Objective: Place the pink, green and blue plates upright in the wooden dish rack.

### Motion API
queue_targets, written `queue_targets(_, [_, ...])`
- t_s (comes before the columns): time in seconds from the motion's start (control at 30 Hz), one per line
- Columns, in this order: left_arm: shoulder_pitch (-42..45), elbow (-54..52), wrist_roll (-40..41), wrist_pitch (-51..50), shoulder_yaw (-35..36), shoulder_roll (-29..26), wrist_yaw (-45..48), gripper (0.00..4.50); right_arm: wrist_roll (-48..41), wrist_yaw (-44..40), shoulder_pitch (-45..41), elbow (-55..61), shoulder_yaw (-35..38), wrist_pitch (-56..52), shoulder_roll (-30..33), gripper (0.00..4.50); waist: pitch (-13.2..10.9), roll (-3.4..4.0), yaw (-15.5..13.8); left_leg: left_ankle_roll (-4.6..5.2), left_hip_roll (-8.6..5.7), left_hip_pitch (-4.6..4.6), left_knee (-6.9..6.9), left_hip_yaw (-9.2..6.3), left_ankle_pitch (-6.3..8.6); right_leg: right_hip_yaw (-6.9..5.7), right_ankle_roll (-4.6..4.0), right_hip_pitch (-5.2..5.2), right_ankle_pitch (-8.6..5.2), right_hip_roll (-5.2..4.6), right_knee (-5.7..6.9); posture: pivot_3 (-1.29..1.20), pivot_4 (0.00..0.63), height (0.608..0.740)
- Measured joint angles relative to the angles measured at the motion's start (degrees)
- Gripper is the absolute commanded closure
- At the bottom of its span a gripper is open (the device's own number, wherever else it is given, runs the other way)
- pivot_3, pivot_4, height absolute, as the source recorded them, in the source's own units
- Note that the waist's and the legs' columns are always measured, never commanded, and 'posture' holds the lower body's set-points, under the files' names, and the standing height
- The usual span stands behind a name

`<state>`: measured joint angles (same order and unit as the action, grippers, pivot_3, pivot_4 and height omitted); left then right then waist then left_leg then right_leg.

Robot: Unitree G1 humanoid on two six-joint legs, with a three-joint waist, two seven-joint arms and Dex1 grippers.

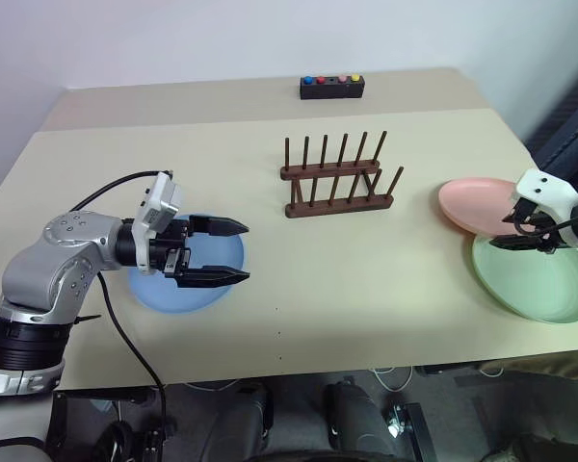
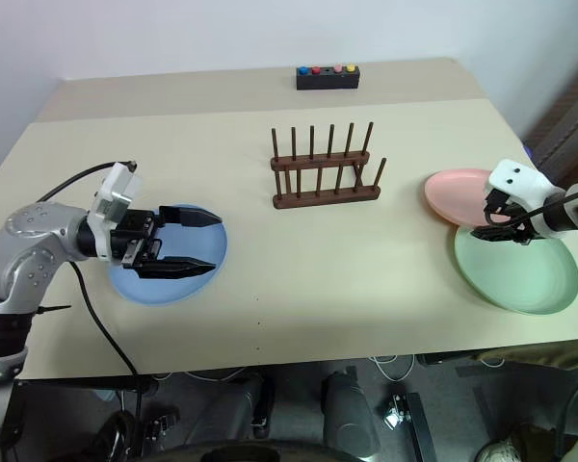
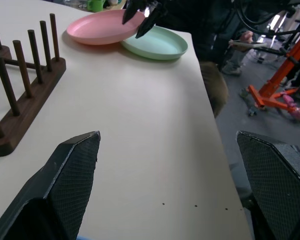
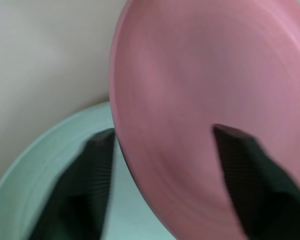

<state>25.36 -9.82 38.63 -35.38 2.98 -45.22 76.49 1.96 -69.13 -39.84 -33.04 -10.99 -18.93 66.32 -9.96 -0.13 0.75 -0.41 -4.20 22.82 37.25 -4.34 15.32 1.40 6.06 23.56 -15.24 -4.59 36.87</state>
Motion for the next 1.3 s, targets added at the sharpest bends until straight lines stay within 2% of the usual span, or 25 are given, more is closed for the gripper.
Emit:
queue_targets(0.07, [0.0, -0.1, 0.2, -0.1, 0.0, 0.6, -0.7, 0.00, 0.9, -0.3, -0.1, -1.0, -0.1, 1.4, -0.2, 4.25, 0.0, 0.00, -0.1, 0.00, 0.00, 0.00, 0.00, 0.00, 0.00, 0.00, 0.00, 0.00, 0.00, 0.00, 0.01, 0.00, 0.150, 0.740])
queue_targets(0.1, [0.0, -0.1, 0.4, -0.2, 0.0, 0.8, -1.2, 0.00, 1.3, -0.3, -0.3, -1.1, -0.1, 2.4, -0.2, 4.47, 0.0, 0.00, 0.0, 0.00, 0.00, 0.00, 0.01, 0.00, 0.00, 0.00, 0.00, 0.00, 0.00, 0.00, 0.01, 0.00, 0.150, 0.740])
queue_targets(0.5, [2.1, 1.4, 0.3, 1.1, 0.0, 2.8, -3.1, 0.00, 0.2, -3.9, -5.8, -0.8, 2.0, 4.1, -0.5, 4.47, 0.0, 0.02, 0.0, -0.03, 0.00, 0.00, 0.01, 0.00, -0.02, 0.00, 0.00, 0.01, 0.00, 0.01, 0.01, 0.00, 0.150, 0.740])
queue_targets(0.63, [2.6, 2.7, -0.1, 2.3, 0.1, 3.9, -4.0, 0.00, -3.5, -2.2, -10.4, -0.9, 6.4, 0.8, -4.8, 4.47, 0.0, 0.05, 0.3, -0.03, 0.00, -0.01, 0.00, 0.00, -0.02, 0.02, 0.00, 0.04, 0.00, 0.02, 0.06, 0.00, 0.150, 0.740])
queue_targets(0.77, [2.8, 2.3, 1.6, 2.3, 0.5, 4.7, -3.9, 0.00, -15.2, 1.1, -18.9, -1.9, 16.9, -9.6, -13.3, 4.47, -0.1, 0.11, 0.3, -0.14, 0.02, 0.07, -0.03, -0.01, -0.08, 0.04, 0.00, 0.14, 0.01, 0.02, 0.10, 0.00, 0.150, 0.740])
queue_targets(0.87, [2.7, 2.2, 1.6, 3.2, 1.2, 4.6, -3.9, 0.00, -23.6, 5.5, -25.6, -5.1, 25.9, -19.2, -15.9, 4.47, -0.1, 0.09, -0.7, -0.33, 0.00, 0.40, 0.06, -0.18, -0.19, -0.08, -0.01, 0.29, 0.01, -0.02, 0.00, 0.00, 0.150, 0.740])
queue_targets(0.97, [2.5, 2.3, 1.6, 3.1, 1.4, 4.6, -4.1, 0.00, -30.4, 8.2, -27.8, -8.3, 32.5, -27.6, -17.7, 4.47, -0.1, 0.08, -1.4, -0.32, -0.07, 0.53, 0.15, -0.16, -0.18, -0.06, -0.01, 0.36, 0.02, -0.07, -0.02, 0.00, 0.150, 0.740])
queue_targets(1.17, [1.5, 1.6, 3.2, 2.3, 2.5, 4.6, -4.7, 0.00, -38.8, 12.6, -29.7, -15.9, 40.4, -39.8, -20.0, 4.47, -0.1, 0.10, -1.2, -0.30, -0.07, 0.62, 0.11, -0.04, -0.19, 0.00, -0.02, 0.66, 0.02, -0.05, 0.19, 0.00, 0.150, 0.740])
queue_targets(1.3, [-0.4, 0.1, 4.5, 1.0, 2.9, 4.5, -4.7, 0.00, -41.9, 12.6, -30.1, -15.1, 41.1, -44.3, -20.5, 4.47, -0.1, 0.10, -0.8, -0.06, -0.05, 0.63, 0.10, -0.01, -0.05, 0.01, -0.01, 0.69, 0.02, -0.02, 0.23, 0.00, 0.150, 0.740])
